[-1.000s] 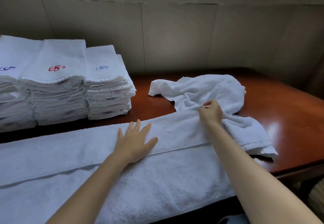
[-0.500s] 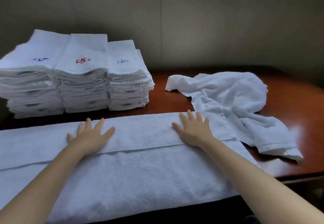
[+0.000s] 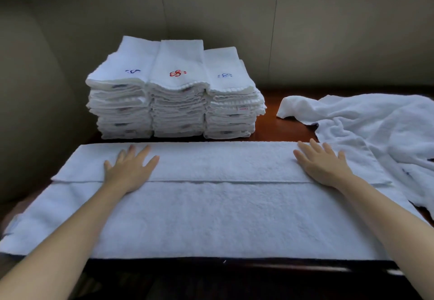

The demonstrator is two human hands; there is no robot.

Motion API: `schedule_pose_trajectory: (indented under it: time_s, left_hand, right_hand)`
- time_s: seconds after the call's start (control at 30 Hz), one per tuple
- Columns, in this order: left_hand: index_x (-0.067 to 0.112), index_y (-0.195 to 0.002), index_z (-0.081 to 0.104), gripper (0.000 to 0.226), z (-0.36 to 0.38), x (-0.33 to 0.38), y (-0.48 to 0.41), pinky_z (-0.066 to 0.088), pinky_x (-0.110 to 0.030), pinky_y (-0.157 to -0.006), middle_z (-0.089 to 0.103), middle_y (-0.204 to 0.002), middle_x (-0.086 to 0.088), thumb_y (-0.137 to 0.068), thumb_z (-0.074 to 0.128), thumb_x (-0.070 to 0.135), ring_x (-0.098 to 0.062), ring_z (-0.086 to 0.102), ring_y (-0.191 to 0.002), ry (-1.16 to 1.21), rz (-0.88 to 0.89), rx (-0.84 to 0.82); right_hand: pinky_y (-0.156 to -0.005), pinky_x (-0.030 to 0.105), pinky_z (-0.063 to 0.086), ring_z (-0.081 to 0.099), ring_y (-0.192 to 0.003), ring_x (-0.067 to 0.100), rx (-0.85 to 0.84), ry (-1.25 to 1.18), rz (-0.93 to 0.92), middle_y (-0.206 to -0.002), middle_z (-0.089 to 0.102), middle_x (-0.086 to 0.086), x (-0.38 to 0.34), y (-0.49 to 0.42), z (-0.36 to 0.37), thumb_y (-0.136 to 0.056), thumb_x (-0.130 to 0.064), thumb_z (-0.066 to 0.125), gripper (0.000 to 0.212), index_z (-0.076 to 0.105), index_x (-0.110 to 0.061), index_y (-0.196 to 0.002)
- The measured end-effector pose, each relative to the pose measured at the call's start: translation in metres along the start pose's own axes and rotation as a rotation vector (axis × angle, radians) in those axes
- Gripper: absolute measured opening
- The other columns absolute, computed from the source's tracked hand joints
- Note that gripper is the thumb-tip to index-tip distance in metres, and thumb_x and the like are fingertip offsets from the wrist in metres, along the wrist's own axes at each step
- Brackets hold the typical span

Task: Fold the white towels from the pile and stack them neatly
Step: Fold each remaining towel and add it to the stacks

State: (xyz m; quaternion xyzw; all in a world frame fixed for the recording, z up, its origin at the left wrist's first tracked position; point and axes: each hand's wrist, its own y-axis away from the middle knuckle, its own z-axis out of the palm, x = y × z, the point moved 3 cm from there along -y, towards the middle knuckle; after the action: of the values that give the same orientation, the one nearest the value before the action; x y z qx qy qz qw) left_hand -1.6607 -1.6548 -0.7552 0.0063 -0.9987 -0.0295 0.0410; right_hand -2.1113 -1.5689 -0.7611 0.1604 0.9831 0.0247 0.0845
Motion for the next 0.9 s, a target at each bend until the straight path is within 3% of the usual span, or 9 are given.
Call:
schedule_pose_trajectory:
  time_s: [0.17,0.27,0.33,0.43,0.5,0.57,0.7,0.8,0.9]
  left_hand:
    - [0.037,-0.152,0.006,0.060,-0.007,0.010,0.000,0.002,-0.056,-0.115,-0.005,-0.161,0.000,-0.097,0.015,0.060,-0.022,-0.003,-0.148,0.024,0.051,-0.062]
    - [0.036,-0.152,0.006,0.067,0.000,0.015,0.036,-0.003,-0.050,-0.116,-0.008,-0.161,0.002,-0.093,0.018,0.065,-0.017,-0.008,-0.148,0.059,0.267,-0.143]
    - [0.044,-0.150,0.001,0.076,0.008,0.017,0.069,-0.007,-0.044,-0.116,-0.013,-0.159,0.008,-0.082,0.012,0.076,-0.012,-0.013,-0.146,0.030,0.468,-0.177]
    - [0.059,-0.139,-0.012,0.071,0.012,0.012,0.112,-0.013,-0.034,-0.114,-0.019,-0.154,0.019,-0.078,0.016,0.082,-0.001,-0.020,-0.142,-0.007,0.667,-0.175]
    - [0.063,-0.132,-0.019,0.074,0.009,0.004,0.130,-0.016,-0.030,-0.112,-0.023,-0.151,0.022,-0.077,0.027,0.082,0.004,-0.025,-0.136,-0.045,0.742,-0.157]
    - [0.059,-0.136,-0.018,0.082,0.008,-0.004,0.142,-0.017,-0.027,-0.112,-0.026,-0.149,0.024,-0.076,0.032,0.082,0.004,-0.026,-0.136,-0.101,0.787,-0.118]
    - [0.046,-0.146,0.019,0.062,0.003,-0.020,0.149,0.006,-0.016,-0.113,0.008,-0.155,0.021,-0.092,0.049,0.054,0.001,0.009,-0.144,0.046,0.738,0.005]
    - [0.028,-0.139,0.049,0.046,-0.007,-0.032,0.146,0.037,-0.024,-0.102,0.045,-0.145,0.009,-0.093,0.057,0.024,-0.011,0.042,-0.134,0.090,0.662,0.133]
    - [0.024,-0.130,0.056,0.040,-0.020,-0.051,0.132,0.042,-0.029,-0.094,0.057,-0.131,0.007,-0.092,0.051,0.014,-0.013,0.050,-0.122,0.061,0.504,0.136]
  right_hand:
    - [-0.105,0.049,0.030,0.046,-0.121,0.029,0.296,0.058,-0.106,-0.128,0.055,0.007,-0.024,0.023,-0.018,-0.098,-0.041,0.024,0.046,0.058,-0.017,-0.118]
    - [-0.103,0.035,0.031,0.047,-0.122,0.023,0.315,0.192,-0.424,-0.128,0.057,0.002,-0.071,0.059,-0.020,-0.099,-0.040,0.028,0.043,0.063,-0.021,-0.115]
    - [-0.110,0.028,0.020,0.034,-0.135,0.018,0.145,0.147,-0.654,-0.144,0.044,-0.002,-0.106,0.090,-0.006,-0.097,-0.049,0.035,0.043,0.052,-0.029,-0.132]
    - [-0.115,0.027,0.000,0.007,-0.145,0.015,-0.081,0.120,-0.904,-0.158,0.014,-0.004,-0.147,0.142,0.023,-0.087,-0.072,0.028,0.072,0.015,-0.037,-0.150]
    - [-0.114,0.034,-0.010,-0.007,-0.146,0.019,-0.106,0.181,-0.968,-0.160,-0.003,-0.002,-0.157,0.163,0.036,-0.080,-0.081,0.020,0.084,-0.005,-0.041,-0.149]
    - [-0.114,0.033,-0.010,-0.009,-0.146,0.018,-0.077,0.198,-0.966,-0.160,-0.006,-0.004,-0.159,0.167,0.037,-0.081,-0.080,0.021,0.081,-0.007,-0.045,-0.148]
    - [-0.113,0.017,0.011,0.014,-0.145,0.005,-0.024,0.029,-0.903,-0.155,0.021,-0.018,-0.161,0.160,0.023,-0.093,-0.060,0.032,0.055,0.026,-0.043,-0.146]
    - [-0.103,0.022,0.034,0.034,-0.137,0.005,0.053,0.011,-0.894,-0.148,0.038,-0.015,-0.163,0.157,0.017,-0.100,-0.038,0.037,0.043,0.038,-0.033,-0.142]
    - [-0.094,0.029,0.041,0.044,-0.129,0.014,0.084,0.097,-0.863,-0.145,0.043,-0.010,-0.167,0.154,0.013,-0.095,-0.019,0.038,0.050,0.035,-0.028,-0.143]
